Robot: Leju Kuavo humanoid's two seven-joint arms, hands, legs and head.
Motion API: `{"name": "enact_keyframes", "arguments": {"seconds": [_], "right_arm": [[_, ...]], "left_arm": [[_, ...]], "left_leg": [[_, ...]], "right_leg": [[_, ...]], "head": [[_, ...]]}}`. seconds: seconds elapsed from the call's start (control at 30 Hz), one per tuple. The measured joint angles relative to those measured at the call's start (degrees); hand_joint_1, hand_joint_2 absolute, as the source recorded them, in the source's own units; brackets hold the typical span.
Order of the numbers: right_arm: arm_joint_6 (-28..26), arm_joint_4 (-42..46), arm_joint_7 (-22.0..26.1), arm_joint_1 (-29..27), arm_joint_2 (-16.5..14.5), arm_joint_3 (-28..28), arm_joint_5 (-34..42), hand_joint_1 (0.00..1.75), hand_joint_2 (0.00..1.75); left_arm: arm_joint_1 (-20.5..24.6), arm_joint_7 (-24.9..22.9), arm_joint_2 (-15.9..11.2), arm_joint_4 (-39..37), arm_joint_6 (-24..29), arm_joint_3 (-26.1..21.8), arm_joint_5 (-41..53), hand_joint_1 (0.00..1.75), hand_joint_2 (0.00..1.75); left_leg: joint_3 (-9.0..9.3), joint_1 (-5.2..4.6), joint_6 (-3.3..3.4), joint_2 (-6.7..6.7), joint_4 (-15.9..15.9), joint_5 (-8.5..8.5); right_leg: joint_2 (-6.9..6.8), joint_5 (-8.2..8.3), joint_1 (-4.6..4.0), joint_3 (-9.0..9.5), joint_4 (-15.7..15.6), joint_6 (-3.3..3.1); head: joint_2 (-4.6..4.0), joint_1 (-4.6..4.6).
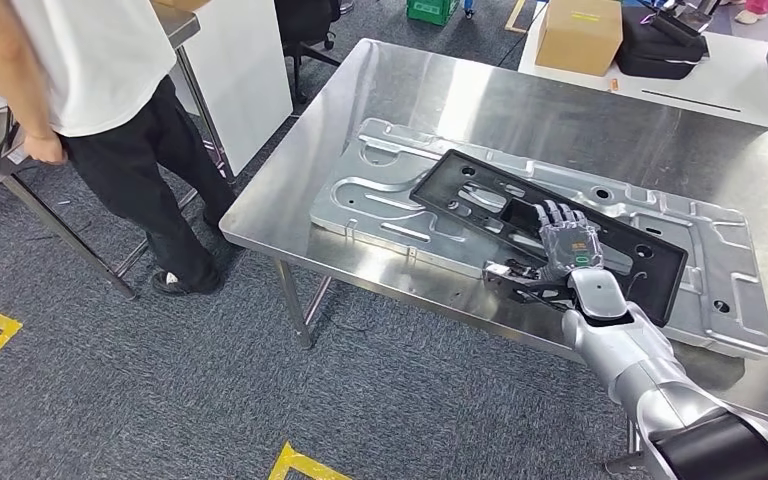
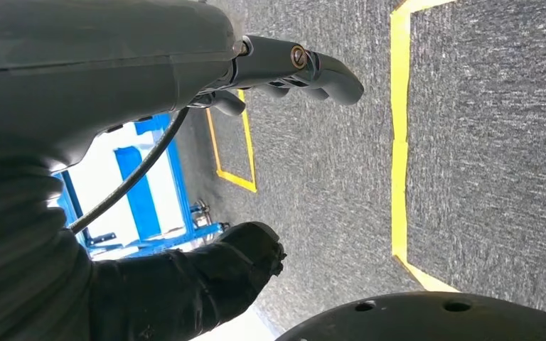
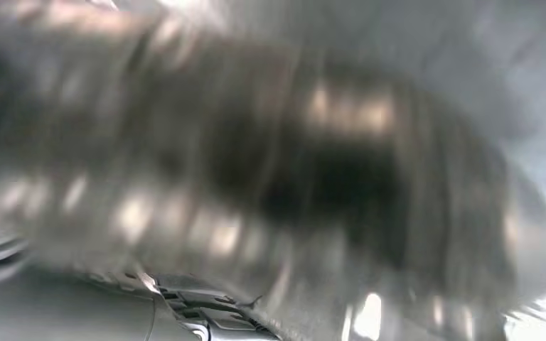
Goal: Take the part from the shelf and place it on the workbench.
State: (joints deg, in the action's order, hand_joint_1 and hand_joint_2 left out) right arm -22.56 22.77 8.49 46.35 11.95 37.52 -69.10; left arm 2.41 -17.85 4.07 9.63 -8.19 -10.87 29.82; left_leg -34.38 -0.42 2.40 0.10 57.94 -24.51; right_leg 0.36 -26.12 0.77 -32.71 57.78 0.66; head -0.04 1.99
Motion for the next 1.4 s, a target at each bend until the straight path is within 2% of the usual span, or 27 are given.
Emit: {"name": "enact_keyframes", "arguments": {"seconds": [0.03,0.17,0.4,0.5,0.53,0.57,0.67,0.7,0.73,0.77,0.83,0.9,0.97,1.03,1.07,1.1,1.17,1.2,1.23,1.27,1.3,1.37,1.4], "right_arm": [[-0.43,0.13,-0.22,0.0,0.05,0.02,-0.09,0.0,0.0],[-1.26,0.5,-0.72,-0.02,0.25,0.03,-0.47,0.0,0.0],[-3.65,2.9,-1.44,-0.17,0.38,0.05,-1.02,0.0,0.0],[-3.91,3.96,-1.49,-0.23,0.53,0.05,-1.1,0.0,0.0],[-4.15,4.56,-1.51,-0.32,0.69,0.07,-1.2,0.0,0.0],[-4.45,5.34,-1.53,-0.46,0.91,0.08,-1.33,0.0,0.0],[-5.18,8.63,-1.75,-1.54,1.55,0.11,-1.96,0.0,0.0],[-5.25,10.02,-1.91,-2.23,1.75,0.13,-2.21,0.0,0.0],[-5.25,11.61,-2.07,-2.98,1.97,0.16,-2.44,0.0,0.0],[-5.22,13.29,-2.21,-3.66,2.21,0.19,-2.66,0.0,0.0],[-5.18,16.69,-2.36,-4.64,2.67,0.25,-2.9,0.0,0.0],[-5.28,20.08,-2.4,-5.7,3.1,0.29,-2.92,0.0,0.0],[-5.47,23.19,-2.47,-7.21,3.44,0.34,-2.92,0.0,0.0],[-5.62,25.85,-2.54,-8.87,3.59,0.42,-2.92,0.0,0.0],[-5.64,27.17,-2.56,-9.67,3.62,0.47,-2.92,0.0,0.0],[-5.66,28.41,-2.57,-10.44,3.64,0.52,-2.92,0.0,0.0],[-5.66,30.78,-2.65,-11.93,3.72,0.64,-2.94,0.0,0.0],[-5.66,31.75,-2.75,-12.67,3.79,0.7,-2.98,0.0,0.0],[-5.66,32.66,-2.91,-13.34,3.9,0.78,-3.08,0.0,0.0],[-5.66,33.47,-3.13,-13.9,4.04,0.86,-3.25,0.0,0.0],[-5.64,34.29,-3.4,-14.34,4.22,0.93,-3.45,0.0,0.0],[-5.55,35.92,-3.93,-14.85,4.57,1.01,-3.78,0.0,0.0],[-5.48,36.61,-4.13,-14.99,4.77,1.01,-3.85,0.0,0.0]], "left_arm": [[0.0,-0.07,0.01,0.01,0.05,-0.09,0.01,0.0,1.75],[0.01,-0.2,0.03,0.01,0.19,-0.33,0.01,0.0,0.0],[0.0,-0.36,0.03,-0.01,0.51,-1.09,0.0,0.0,0.0],[0.0,-0.36,0.06,0.01,0.51,-1.16,0.02,0.0,0.0],[0.02,-0.36,0.09,0.01,0.51,-1.23,0.07,0.0,0.0],[0.04,-0.36,0.13,0.01,0.52,-1.32,0.13,0.0,0.0],[0.0,-0.36,0.26,0.0,0.57,-1.66,0.39,0.0,0.0],[-0.02,-0.36,0.3,0.0,0.6,-1.81,0.53,0.0,0.0],[-0.03,-0.36,0.31,0.0,0.64,-2.01,0.67,0.0,0.0],[-0.03,-0.37,0.35,0.0,0.69,-2.22,0.83,0.0,0.0],[-0.01,-0.4,0.44,0.01,0.86,-2.5,1.15,0.0,0.0],[0.0,-0.48,0.55,-0.01,1.04,-2.65,1.5,0.0,0.0],[-0.02,-0.45,0.61,-0.02,1.09,-2.83,1.81,0.0,0.0],[-0.1,-0.24,0.52,-0.02,0.81,-2.99,1.99,0.0,0.0],[-0.14,-0.08,0.46,-0.02,0.61,-3.07,2.03,0.0,0.0],[-0.18,0.04,0.4,-0.02,0.46,-3.17,2.06,0.0,0.0],[-0.19,0.21,0.37,-0.02,0.33,-3.34,2.11,0.0,0.0],[-0.18,0.23,0.36,-0.02,0.32,-3.39,2.13,0.0,0.0],[-0.17,0.25,0.36,-0.02,0.33,-3.42,2.16,0.0,0.0],[-0.16,0.26,0.35,-0.02,0.37,-3.46,2.19,0.0,0.0],[-0.14,0.26,0.33,-0.02,0.48,-3.52,2.26,0.0,0.0],[-0.07,0.25,0.26,-0.01,0.91,-3.67,2.47,0.0,0.0],[-0.05,0.25,0.22,0.0,1.14,-3.74,2.57,0.0,0.0]], "left_leg": [[-0.01,0.0,0.0,0.0,0.0,0.0],[-0.05,-0.03,0.01,0.0,0.04,-0.03],[-0.26,-0.36,0.32,-0.02,0.35,-0.22],[-0.2,-0.3,0.86,0.05,0.1,0.19],[-0.13,-0.21,1.16,0.13,-0.22,0.51],[-0.11,-0.1,1.43,0.2,-0.56,0.77],[-0.38,-0.09,1.77,0.35,-0.76,1.08],[-0.52,-0.11,1.76,0.38,-0.64,1.11],[-0.68,-0.11,1.75,0.39,-0.46,1.13],[-0.87,-0.1,1.72,0.39,-0.2,1.13],[-1.35,-0.11,1.49,0.39,0.44,1.11],[-1.78,-0.17,0.89,0.36,0.9,1.3],[-2.02,-0.13,0.04,0.33,0.93,1.79],[-2.39,-0.02,-0.78,0.25,1.26,1.41],[-2.89,0.04,-1.15,0.18,2.42,0.04],[-3.73,0.18,-1.48,0.12,4.71,-2.2],[-5.87,0.57,-2.11,0.07,11.83,-7.38],[-6.54,0.8,-2.37,0.08,15.01,-8.88],[-6.41,1.0,-2.59,0.08,16.66,-9.16],[-5.3,1.17,-2.74,0.09,16.29,-8.36],[-3.1,1.31,-2.8,0.09,13.82,-6.94],[2.55,1.35,-2.66,-0.07,5.78,-5.42],[4.44,1.23,-2.44,-0.19,2.77,-5.27]], "right_leg": [[0.0,0.0,0.0,-0.01,0.0,0.0],[0.0,0.01,0.02,-0.03,-0.03,0.03],[0.0,0.07,0.38,-0.1,-0.09,0.52],[0.01,0.05,0.52,-0.09,0.04,0.97],[-0.03,-0.63,0.55,-0.32,0.69,1.1],[-0.06,-2.06,0.56,-0.96,2.35,1.17],[-0.13,-8.06,0.53,-4.92,12.48,1.33],[-0.14,-8.89,0.54,-5.85,15.14,1.38],[-0.17,-8.61,0.55,-5.93,15.95,1.39],[-0.22,-7.32,0.57,-4.99,14.6,1.34],[-0.39,-4.14,0.55,-0.99,7.4,1.02],[-0.51,-2.6,0.17,1.61,2.19,0.55],[-0.45,-2.18,-0.27,1.59,1.43,0.03],[-0.5,-1.48,-0.02,1.22,0.95,-0.8],[-0.56,-0.98,0.16,0.91,0.72,-1.35],[-0.62,-0.46,0.33,0.47,0.54,-1.78],[-0.62,0.44,0.29,-0.81,0.65,-2.19],[-0.61,0.87,0.27,-1.53,0.79,-2.14],[-0.61,1.28,0.28,-2.24,0.97,-2.04],[-0.6,1.65,0.31,-2.93,1.18,-1.89],[-0.58,2.0,0.36,-3.58,1.42,-1.66],[-0.51,2.62,0.46,-4.59,1.98,-1.05],[-0.49,2.95,0.49,-4.85,2.11,-0.66]], "head": [[0.0,0.0],[0.0,0.0],[0.0,0.0],[0.0,-0.01],[0.0,0.01],[0.0,0.02],[0.0,0.03],[0.0,0.04],[0.0,0.04],[0.0,0.04],[0.0,0.04],[0.0,0.03],[0.0,0.02],[0.0,0.01],[0.0,-0.03],[0.0,-0.07],[0.0,-0.13],[0.0,-0.13],[0.0,-0.13],[0.0,-0.13],[0.0,-0.13],[0.0,-0.12],[0.0,-0.09]]}}
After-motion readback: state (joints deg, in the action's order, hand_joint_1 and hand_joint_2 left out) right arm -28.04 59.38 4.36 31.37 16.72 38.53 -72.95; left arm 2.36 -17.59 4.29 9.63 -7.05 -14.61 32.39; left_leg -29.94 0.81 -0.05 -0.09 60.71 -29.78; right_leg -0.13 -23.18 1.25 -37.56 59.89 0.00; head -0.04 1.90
